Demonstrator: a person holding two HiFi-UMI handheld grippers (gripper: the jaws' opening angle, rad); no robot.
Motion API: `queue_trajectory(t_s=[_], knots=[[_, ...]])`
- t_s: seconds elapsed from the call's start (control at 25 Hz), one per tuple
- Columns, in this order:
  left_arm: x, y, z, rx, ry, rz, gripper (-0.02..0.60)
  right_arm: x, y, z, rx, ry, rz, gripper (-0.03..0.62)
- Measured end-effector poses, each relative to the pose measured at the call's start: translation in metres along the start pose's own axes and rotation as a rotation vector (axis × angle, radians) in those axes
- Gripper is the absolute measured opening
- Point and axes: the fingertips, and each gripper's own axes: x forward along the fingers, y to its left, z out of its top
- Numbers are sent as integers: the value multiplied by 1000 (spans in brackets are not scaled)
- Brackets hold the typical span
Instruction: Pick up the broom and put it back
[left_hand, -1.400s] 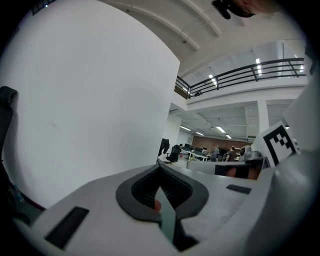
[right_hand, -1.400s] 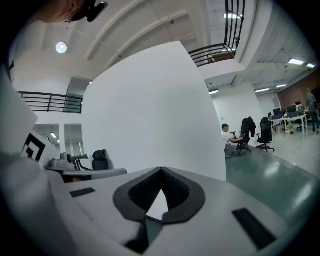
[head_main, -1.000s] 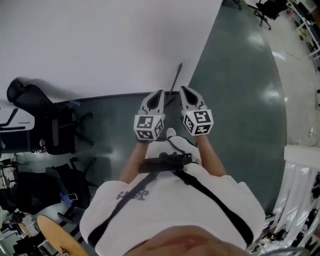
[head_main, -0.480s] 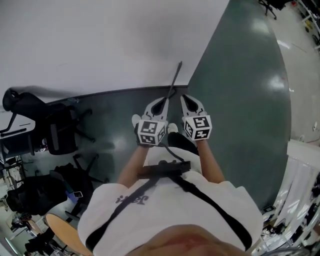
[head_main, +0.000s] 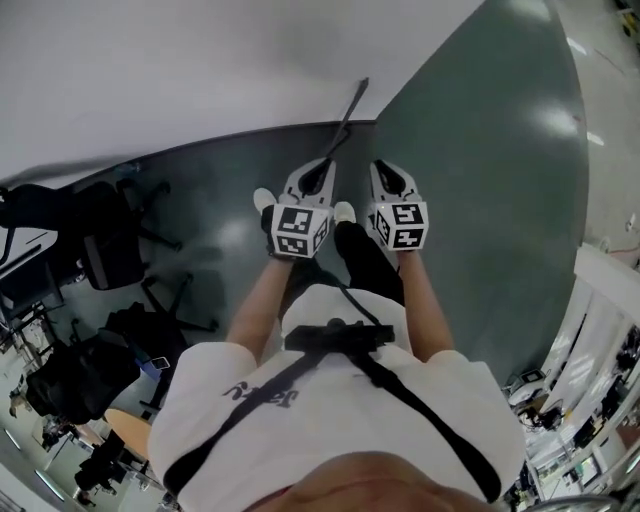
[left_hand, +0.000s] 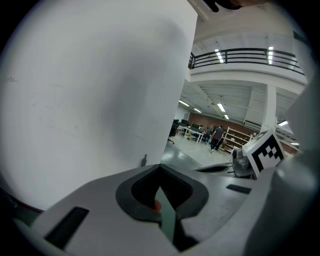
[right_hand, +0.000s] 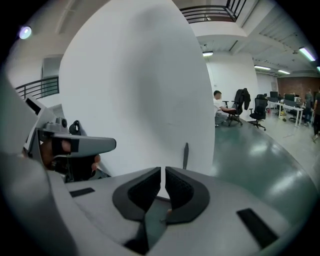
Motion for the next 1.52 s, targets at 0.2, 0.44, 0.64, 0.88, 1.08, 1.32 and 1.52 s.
queue_trajectory(t_s=[0.2,0.44,0.64,0.88,1.08,1.32,1.52], knots=[[37,32,-23,-10,15,9,11,55,-23,-26,39,38,-26,31],[67,64,-49,-39,15,13,11,125,-31,-57,14,120,6,117],[90,85,-62,-43,15,20,11,176,-53,-60,55,94,-41,202],[110,106,-78,-70,7,16,11,234,-87,-64,145,53,-98,201],[119,109,-91,-68,25,2,11,262,-105,-59,159,36,-136,201],[123,106,-98,-68,30,-18,11,281,-118,-68,202,40,-129,199],[122,107,-95,-78,31,-34,11,291,-117,-72,151,54,-95,115]])
